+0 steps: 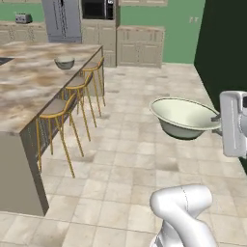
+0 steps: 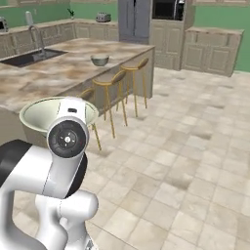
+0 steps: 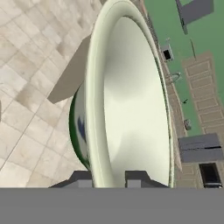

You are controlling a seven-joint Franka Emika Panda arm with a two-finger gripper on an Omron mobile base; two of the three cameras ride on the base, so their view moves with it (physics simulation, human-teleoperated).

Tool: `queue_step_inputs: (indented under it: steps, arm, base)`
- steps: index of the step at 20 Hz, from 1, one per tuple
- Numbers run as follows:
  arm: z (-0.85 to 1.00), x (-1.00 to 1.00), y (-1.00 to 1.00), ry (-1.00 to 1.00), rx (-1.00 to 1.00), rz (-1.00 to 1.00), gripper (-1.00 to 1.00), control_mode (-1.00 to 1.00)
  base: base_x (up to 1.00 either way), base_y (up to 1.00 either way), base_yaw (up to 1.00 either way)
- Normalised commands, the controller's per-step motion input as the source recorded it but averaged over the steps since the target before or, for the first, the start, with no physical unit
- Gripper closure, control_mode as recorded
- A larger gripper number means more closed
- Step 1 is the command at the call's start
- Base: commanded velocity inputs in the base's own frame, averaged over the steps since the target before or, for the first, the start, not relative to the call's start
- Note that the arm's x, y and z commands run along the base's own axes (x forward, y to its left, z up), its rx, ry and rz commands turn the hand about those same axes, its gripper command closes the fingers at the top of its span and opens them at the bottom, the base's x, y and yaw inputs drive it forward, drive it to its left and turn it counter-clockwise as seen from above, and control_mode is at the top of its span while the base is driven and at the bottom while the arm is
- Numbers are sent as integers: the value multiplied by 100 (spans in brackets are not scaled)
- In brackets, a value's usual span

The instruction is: Pick up the bowls from the cabinet and place each bowl in front of a stool on the dining counter.

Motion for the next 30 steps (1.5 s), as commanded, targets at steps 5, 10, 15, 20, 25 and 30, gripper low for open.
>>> queue_step_inputs:
  steps: [5,10,15,20,25,30]
  arm:
    - [0,0,0,0,0,0,100,100]
    - [0,0,0,0,0,0,100,100]
    - [0,0,0,0,0,0,100,100]
    - [0,0,0,0,0,0,100,100]
    - [0,0,0,0,0,0,100,100]
    - [0,0,0,0,0,0,100,100]
  base:
    - [69,-83,56]
    - [68,-85,55]
    - [67,-85,56]
    - [59,-93,54]
    - [51,-100,52]
    - [50,-100,52]
